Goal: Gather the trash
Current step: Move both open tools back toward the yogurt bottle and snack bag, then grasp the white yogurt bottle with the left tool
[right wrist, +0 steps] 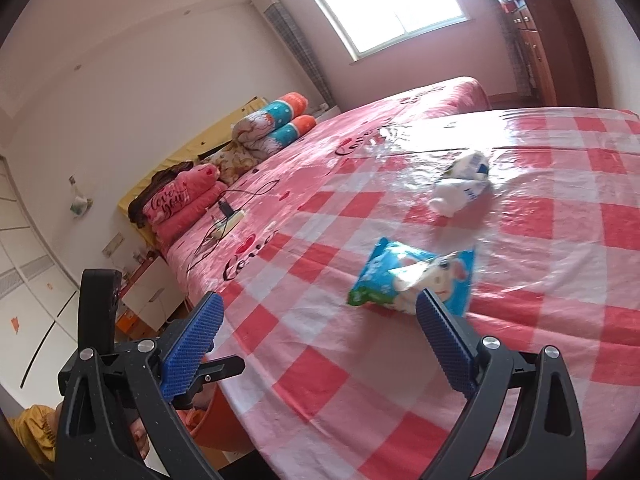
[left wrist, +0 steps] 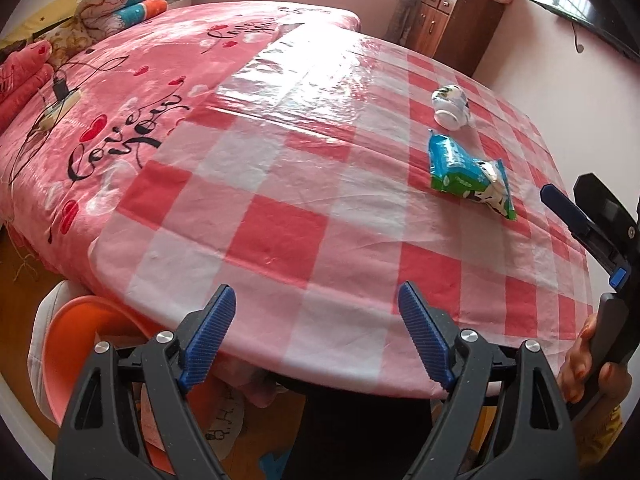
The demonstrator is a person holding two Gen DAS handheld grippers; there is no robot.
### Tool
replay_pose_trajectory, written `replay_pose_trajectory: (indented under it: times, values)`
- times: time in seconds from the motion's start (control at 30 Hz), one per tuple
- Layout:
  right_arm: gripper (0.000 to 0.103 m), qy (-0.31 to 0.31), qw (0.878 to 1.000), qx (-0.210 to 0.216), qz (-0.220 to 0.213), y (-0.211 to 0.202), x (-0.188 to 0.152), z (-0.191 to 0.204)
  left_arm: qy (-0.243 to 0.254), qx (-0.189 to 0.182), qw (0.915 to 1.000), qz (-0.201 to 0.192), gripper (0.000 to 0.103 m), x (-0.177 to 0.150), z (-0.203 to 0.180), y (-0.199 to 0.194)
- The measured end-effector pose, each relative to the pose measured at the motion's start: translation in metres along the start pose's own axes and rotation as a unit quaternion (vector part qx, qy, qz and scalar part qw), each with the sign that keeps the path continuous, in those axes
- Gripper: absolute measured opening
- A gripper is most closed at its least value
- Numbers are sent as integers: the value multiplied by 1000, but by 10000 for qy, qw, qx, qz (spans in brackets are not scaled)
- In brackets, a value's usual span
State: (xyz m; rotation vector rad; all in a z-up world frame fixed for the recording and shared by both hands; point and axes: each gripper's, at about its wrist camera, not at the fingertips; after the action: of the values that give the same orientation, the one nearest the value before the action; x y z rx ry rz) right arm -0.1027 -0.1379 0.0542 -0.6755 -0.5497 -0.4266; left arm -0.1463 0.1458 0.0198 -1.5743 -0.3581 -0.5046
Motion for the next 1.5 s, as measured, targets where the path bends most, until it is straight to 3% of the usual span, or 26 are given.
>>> replay_pose_trajectory:
  times: [0.53, 0.77, 1.17, 1.5]
  values:
    - [96, 248, 9984, -418, -297, -18, 22, -42, 1066, 46, 9937, -353, 84, 90, -63, 17]
    - [96, 499, 9973, -422, -330, -25, 32, -63, 1273, -169, 9910, -387, 84, 139, -88, 45]
    - [96, 817, 9952, -507, -174, -29, 40, -92, 1916, -476, 9803, -26, 84, 212, -129, 117]
    - [96, 924, 9947, -447, 42, -22, 40, -98, 1892, -534, 9803, 213, 84, 240, -135, 159]
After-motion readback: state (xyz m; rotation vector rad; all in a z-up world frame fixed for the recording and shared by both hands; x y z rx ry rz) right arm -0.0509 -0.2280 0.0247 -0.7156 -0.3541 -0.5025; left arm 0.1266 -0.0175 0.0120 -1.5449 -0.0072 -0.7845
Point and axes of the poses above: each gripper's, at about its wrist camera, not at the fingertips, and y roughly the way its jaws point, z to its left, x to its top, and after that the axes turned 13 degrees about y, right-handed
